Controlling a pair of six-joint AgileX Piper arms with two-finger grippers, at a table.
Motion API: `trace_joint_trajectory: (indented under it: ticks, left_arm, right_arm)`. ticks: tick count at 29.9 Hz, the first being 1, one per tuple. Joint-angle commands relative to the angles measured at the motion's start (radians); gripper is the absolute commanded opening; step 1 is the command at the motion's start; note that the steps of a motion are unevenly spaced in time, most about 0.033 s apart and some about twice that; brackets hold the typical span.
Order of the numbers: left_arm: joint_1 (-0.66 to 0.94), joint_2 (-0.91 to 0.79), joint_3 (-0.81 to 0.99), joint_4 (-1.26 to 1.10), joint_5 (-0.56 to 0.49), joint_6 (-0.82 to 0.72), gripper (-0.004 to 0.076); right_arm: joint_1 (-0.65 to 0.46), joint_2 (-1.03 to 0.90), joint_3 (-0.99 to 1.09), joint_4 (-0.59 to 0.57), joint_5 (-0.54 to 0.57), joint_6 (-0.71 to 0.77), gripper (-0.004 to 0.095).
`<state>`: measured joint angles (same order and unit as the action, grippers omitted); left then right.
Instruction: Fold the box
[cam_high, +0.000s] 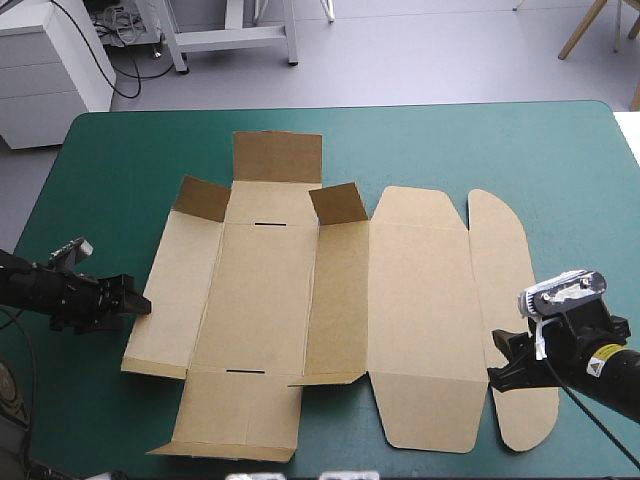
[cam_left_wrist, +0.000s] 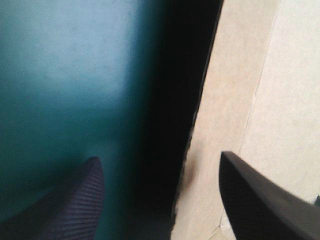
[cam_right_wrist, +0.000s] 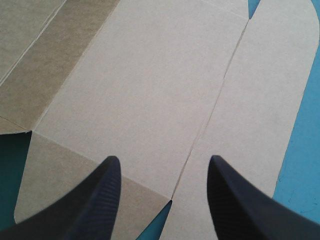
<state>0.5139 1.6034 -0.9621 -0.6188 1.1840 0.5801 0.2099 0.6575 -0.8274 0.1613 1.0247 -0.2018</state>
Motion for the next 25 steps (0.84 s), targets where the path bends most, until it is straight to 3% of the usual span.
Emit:
trace_joint_trajectory:
  ticks: [1,8,25]
  left_arm:
    - [0.000,0.005,-0.023,-0.092,0.039,0.026,0.0464]
    - [-0.004,0.083,-0.009,-0.187,0.115,0.083,0.0464]
    - [-0.210,0.086,0.001,-0.182,0.117,0.082,0.0459]
  right_arm:
    - [-0.002,0.005,-0.026,0.004,-0.050,-0.008,0.0481]
    - [-0.002,0.005,-0.026,0.004,-0.063,-0.008,0.0481]
    - [-0.002,0.005,-0.026,0.004,-0.076,-0.006,0.0481]
